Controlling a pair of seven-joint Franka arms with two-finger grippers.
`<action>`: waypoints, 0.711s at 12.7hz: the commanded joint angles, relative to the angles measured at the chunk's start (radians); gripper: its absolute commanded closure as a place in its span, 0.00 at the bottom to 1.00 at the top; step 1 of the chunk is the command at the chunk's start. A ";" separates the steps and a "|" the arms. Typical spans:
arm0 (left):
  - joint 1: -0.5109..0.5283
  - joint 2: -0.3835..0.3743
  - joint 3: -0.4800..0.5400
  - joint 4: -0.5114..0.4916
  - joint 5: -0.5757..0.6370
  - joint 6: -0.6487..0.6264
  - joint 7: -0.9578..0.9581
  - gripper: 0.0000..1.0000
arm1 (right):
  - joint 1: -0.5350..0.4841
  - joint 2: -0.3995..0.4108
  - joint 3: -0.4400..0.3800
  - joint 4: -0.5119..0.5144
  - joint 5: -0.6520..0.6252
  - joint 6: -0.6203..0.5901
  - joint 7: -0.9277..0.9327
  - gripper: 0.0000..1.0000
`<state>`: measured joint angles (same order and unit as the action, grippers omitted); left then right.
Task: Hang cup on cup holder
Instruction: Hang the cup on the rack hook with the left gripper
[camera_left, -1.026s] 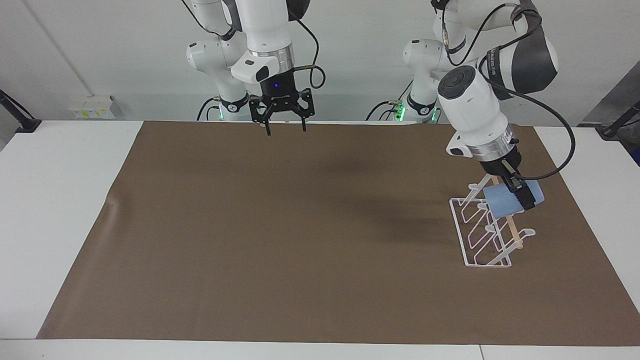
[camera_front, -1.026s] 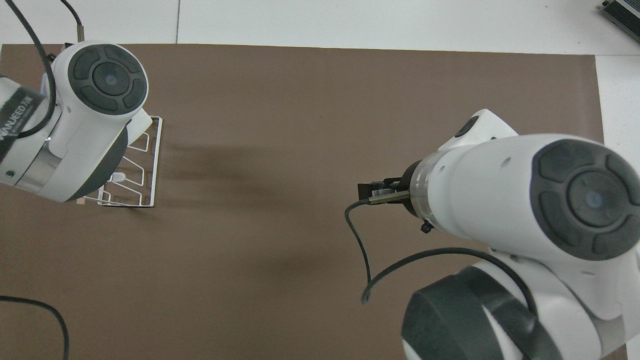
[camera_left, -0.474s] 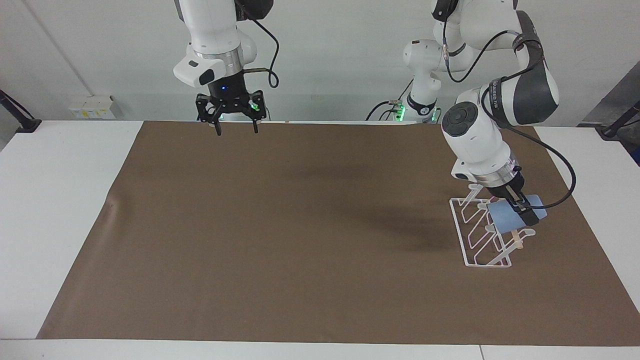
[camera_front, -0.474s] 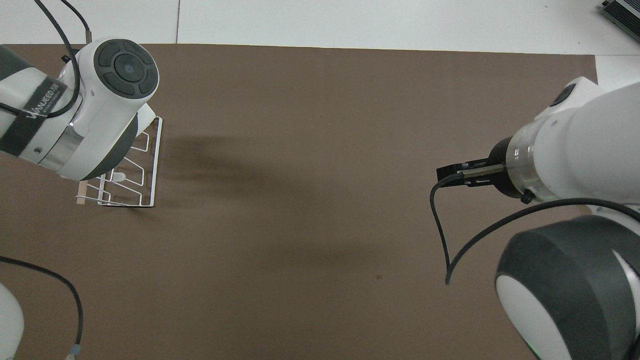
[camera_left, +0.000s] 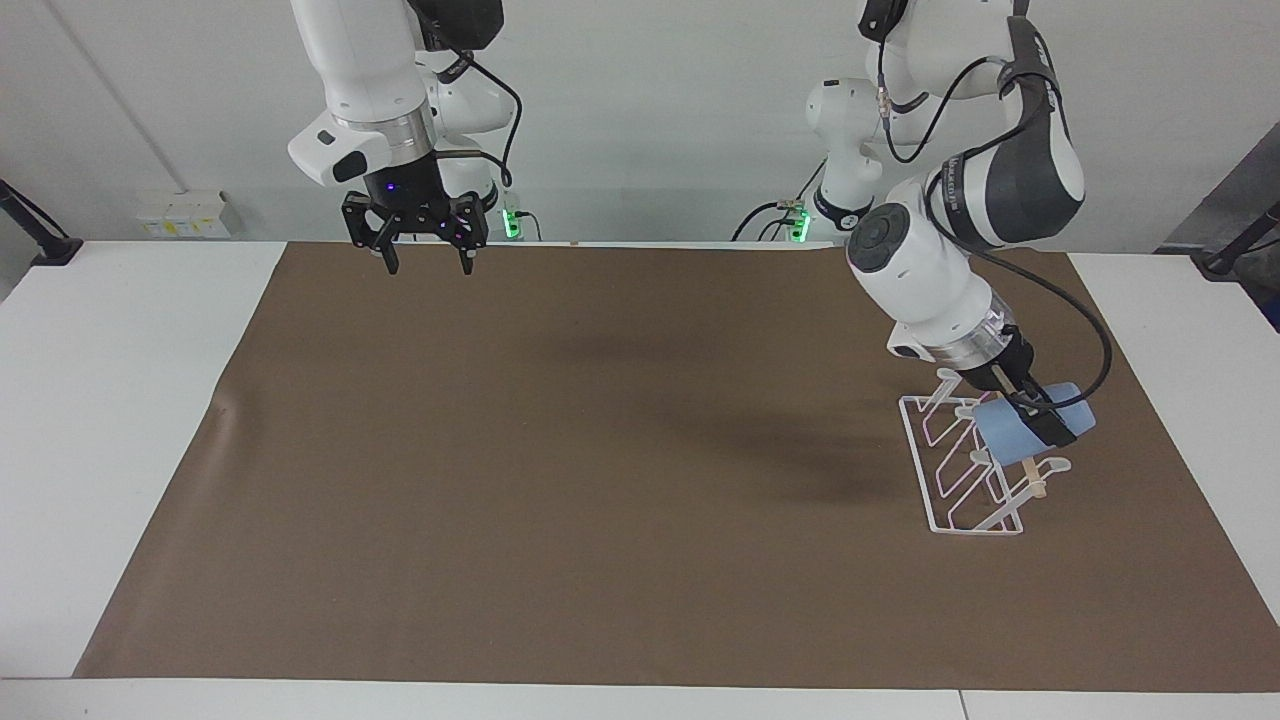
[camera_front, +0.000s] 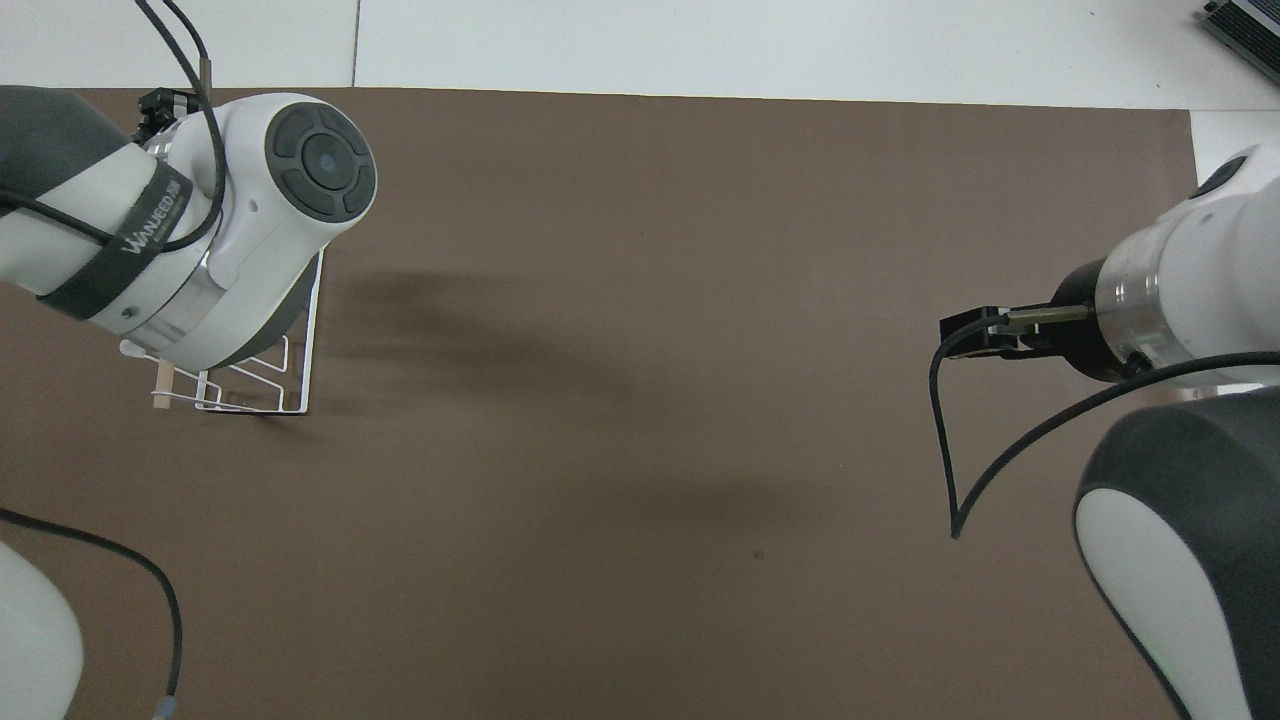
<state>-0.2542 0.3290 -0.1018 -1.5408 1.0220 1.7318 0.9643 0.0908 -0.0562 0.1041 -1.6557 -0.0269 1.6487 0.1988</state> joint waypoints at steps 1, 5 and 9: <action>-0.051 0.050 0.007 0.010 0.131 -0.084 -0.059 1.00 | -0.029 -0.007 0.013 -0.012 0.005 0.000 -0.021 0.01; -0.043 0.039 0.007 -0.099 0.191 -0.077 -0.110 1.00 | -0.049 -0.007 0.013 -0.012 0.007 0.002 -0.019 0.00; -0.039 0.042 0.005 -0.116 0.208 -0.066 -0.128 1.00 | -0.052 -0.007 0.013 -0.012 0.007 0.003 -0.021 0.00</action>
<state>-0.2953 0.3874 -0.0961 -1.6351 1.2066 1.6609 0.8574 0.0589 -0.0562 0.1046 -1.6573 -0.0269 1.6487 0.1988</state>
